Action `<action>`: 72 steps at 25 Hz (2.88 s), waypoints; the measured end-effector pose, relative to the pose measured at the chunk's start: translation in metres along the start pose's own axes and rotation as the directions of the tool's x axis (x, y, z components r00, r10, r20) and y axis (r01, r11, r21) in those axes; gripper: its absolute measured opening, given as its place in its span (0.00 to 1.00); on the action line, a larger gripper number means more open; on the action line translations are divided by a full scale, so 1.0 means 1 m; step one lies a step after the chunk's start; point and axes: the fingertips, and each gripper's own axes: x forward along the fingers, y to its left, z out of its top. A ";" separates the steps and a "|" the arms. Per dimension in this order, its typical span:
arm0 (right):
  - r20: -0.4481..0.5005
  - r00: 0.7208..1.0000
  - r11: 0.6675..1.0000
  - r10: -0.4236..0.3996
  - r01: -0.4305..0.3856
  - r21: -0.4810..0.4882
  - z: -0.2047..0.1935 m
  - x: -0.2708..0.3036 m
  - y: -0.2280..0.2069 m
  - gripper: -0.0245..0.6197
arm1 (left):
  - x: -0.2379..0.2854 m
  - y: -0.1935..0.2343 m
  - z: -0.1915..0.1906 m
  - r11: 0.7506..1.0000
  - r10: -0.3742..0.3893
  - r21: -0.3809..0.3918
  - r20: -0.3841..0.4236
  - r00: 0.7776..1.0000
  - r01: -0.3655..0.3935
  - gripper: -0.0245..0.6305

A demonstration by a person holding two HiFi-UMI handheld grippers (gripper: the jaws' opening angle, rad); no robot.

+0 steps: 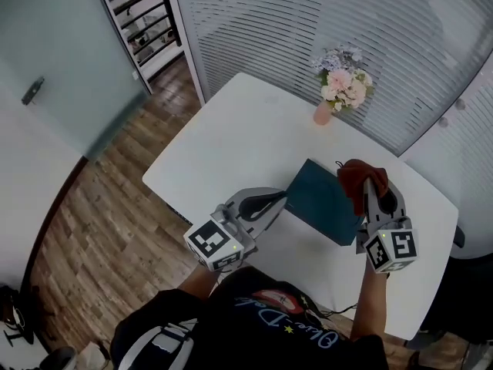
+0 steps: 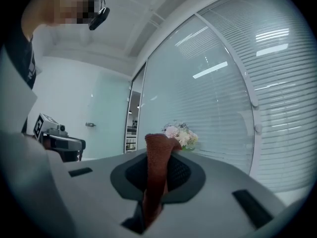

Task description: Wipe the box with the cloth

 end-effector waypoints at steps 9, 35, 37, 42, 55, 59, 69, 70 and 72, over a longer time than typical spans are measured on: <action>-0.177 0.980 0.978 -0.085 0.048 -0.203 -0.051 0.084 -0.017 0.08 | 0.020 0.031 -0.008 0.999 -0.019 -0.039 -0.001 1.000 0.019 0.04; -0.635 0.740 0.885 0.221 -0.426 -0.188 -0.158 0.128 0.067 0.08 | 0.024 0.071 -0.031 0.995 -0.020 -0.100 -0.029 0.999 0.016 0.04; -0.644 0.737 0.892 0.204 -0.412 -0.189 -0.161 0.123 0.060 0.08 | 0.023 0.070 -0.030 0.995 -0.020 -0.098 -0.026 0.999 0.018 0.04; -0.659 0.733 0.911 0.166 -0.371 -0.183 -0.165 0.108 0.039 0.08 | 0.025 0.064 -0.026 0.994 -0.026 -0.103 -0.014 1.000 0.024 0.04; -0.683 0.729 0.953 0.044 -0.235 -0.189 -0.178 0.057 -0.021 0.08 | 0.041 0.044 -0.026 0.992 -0.072 -0.103 -0.013 0.997 0.070 0.04; -0.686 0.727 0.968 0.015 -0.182 -0.172 -0.181 0.039 -0.039 0.08 | 0.042 0.040 -0.025 0.992 -0.076 -0.100 -0.009 0.997 0.075 0.04; -0.648 0.757 0.992 -0.089 0.008 -0.127 -0.187 -0.006 -0.080 0.08 | 0.046 0.033 -0.022 0.992 -0.093 -0.082 -0.009 0.996 0.092 0.04; -0.643 0.759 0.992 -0.099 0.023 -0.125 -0.187 -0.007 -0.082 0.08 | 0.045 0.033 -0.021 0.992 -0.093 -0.081 -0.006 0.996 0.092 0.04; -0.642 0.757 0.990 -0.122 0.049 -0.129 -0.188 -0.008 -0.086 0.08 | 0.044 0.034 -0.020 0.993 -0.092 -0.080 -0.003 0.996 0.091 0.04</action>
